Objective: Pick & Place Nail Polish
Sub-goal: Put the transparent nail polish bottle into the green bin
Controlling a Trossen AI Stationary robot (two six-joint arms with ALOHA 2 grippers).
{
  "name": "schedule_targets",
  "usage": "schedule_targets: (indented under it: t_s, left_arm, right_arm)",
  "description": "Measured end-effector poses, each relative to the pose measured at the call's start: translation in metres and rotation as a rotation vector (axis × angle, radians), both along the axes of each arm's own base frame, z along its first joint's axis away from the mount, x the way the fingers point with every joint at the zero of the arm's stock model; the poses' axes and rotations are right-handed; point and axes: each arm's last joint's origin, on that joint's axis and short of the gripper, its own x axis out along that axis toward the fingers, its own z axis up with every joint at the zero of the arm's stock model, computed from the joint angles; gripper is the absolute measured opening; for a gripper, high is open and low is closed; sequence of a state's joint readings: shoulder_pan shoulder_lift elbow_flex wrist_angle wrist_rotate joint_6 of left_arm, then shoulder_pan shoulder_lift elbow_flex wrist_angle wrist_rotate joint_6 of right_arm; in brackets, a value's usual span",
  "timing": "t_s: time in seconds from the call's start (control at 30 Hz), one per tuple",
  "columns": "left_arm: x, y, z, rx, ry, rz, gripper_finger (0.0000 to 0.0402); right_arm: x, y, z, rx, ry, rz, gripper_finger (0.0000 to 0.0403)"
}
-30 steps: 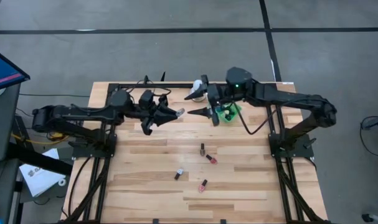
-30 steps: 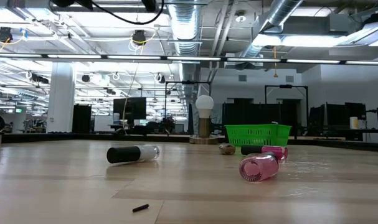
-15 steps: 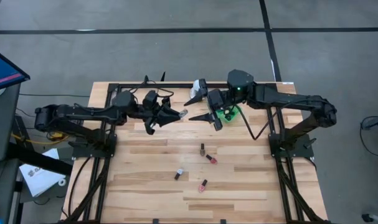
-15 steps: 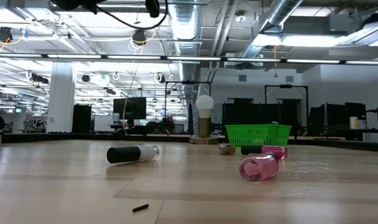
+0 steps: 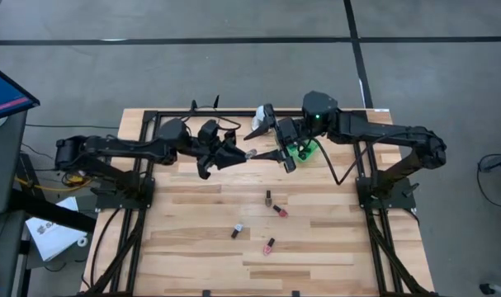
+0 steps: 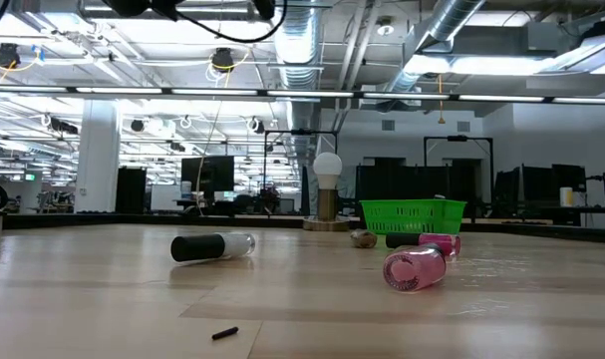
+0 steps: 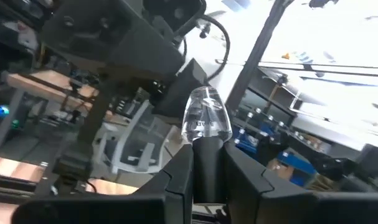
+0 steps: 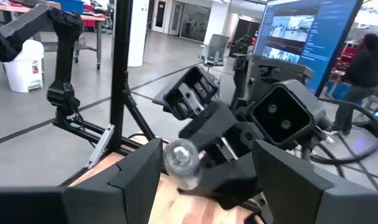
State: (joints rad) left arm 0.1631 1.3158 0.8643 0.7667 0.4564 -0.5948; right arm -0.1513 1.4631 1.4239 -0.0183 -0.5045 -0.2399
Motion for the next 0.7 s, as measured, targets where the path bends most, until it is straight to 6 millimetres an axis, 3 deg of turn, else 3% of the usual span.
schedule_targets:
  t_s: [0.17, 0.33, 0.7]
  left_arm:
    - [0.0055, 0.0004, 0.0004, -0.011, 0.012, -0.024, 0.0054]
    - [0.0053, 0.0003, 0.0020, -0.009, 0.004, -0.025, 0.0055]
    - [0.0052, 0.0002, 0.0019, -0.024, 0.010, -0.031, 0.0055]
  right_arm:
    - [0.0000, 0.0039, -0.0026, 0.006, 0.029, 0.019, 0.0237]
    - [-0.0001, 0.0057, -0.0037, 0.004, 0.039, 0.035, 0.0209]
    - [-0.0005, 0.0053, -0.0045, -0.020, 0.039, 0.040, 0.0064]
